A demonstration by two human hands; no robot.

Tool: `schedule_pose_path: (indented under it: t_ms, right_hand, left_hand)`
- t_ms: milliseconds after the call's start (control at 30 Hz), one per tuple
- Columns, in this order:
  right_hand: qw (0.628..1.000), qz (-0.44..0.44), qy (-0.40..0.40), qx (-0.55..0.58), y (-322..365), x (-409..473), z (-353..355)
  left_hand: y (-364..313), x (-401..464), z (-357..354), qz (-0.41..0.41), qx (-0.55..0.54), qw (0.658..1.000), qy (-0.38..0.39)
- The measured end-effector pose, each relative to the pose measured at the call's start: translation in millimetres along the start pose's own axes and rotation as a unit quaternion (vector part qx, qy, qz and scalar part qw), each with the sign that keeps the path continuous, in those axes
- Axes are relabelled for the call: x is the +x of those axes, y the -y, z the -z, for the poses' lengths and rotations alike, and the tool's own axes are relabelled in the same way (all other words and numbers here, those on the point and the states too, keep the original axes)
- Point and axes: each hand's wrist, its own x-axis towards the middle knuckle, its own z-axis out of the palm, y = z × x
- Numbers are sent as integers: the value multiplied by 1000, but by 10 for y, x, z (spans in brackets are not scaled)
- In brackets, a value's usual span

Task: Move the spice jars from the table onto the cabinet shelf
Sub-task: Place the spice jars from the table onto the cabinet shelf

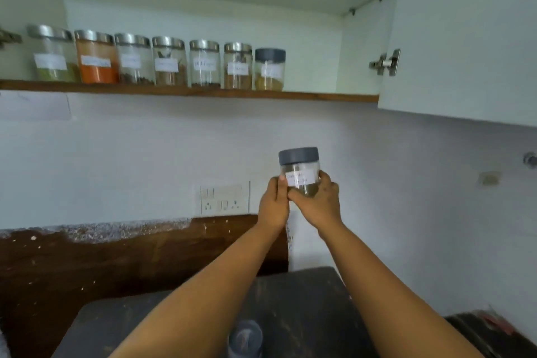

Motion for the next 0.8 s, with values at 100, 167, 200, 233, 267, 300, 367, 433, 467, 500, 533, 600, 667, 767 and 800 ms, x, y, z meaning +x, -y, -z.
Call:
schedule_pose_path:
  t_ms: [100, 167, 200, 233, 267, 300, 367, 433, 467, 500, 533, 600, 667, 767, 800]
  right_hand:
    - [998, 63, -15, 20, 418, 472, 270]
    - [994, 93, -28, 46, 678, 783, 390]
    - [992, 108, -29, 61, 794, 940, 437]
    - [989, 125, -26, 72, 896, 1102, 481]
    - [987, 142, -18, 75, 992, 1260, 517]
    - [986, 156, -8, 65, 1065, 1406, 536]
    - [984, 175, 1, 31, 1176, 1695, 539]
    - [984, 176, -14, 2, 1260, 1971, 533]
    - [986, 168, -19, -13, 1299, 2110, 530]
    - [987, 159, -18, -26, 1333, 2255, 519]
    - [987, 152, -15, -40, 1344, 2361, 516]
    - [988, 138, -2, -64, 1298, 2547, 489]
    - [991, 109, 15, -77, 1230, 2663, 447]
    - [991, 84, 31, -96, 1238, 2775, 381]
    - [991, 79, 38, -105, 1263, 2801, 362]
  left_hand:
    - [-591, 467, -1, -125, 57, 990, -34]
    - [-956, 785, 44, -141, 60, 988, -34]
    - [-1121, 935, 71, -143, 67, 987, -23]
    - [-1266, 1077, 93, -148, 82, 986, -9]
    - [-1402, 1217, 121, -154, 107, 982, 5]
    - [-1513, 1342, 160, -163, 143, 976, 14]
    - [-1634, 1578, 300, -191, 329, 925, -4]
    - [-1583, 1760, 471, -176, 567, 804, -41]
    - [-1497, 1823, 546, -146, 638, 755, -49]
    - [-1385, 1876, 606, -119, 673, 728, -57]
    - [-1271, 1893, 644, -110, 683, 719, -68]
    - [-1120, 1962, 659, -131, 679, 717, -90]
    - [-1099, 2023, 651, -131, 682, 715, -85]
    - [-1124, 2050, 670, -120, 701, 698, -81]
    - [-1127, 2042, 665, -118, 705, 694, -82]
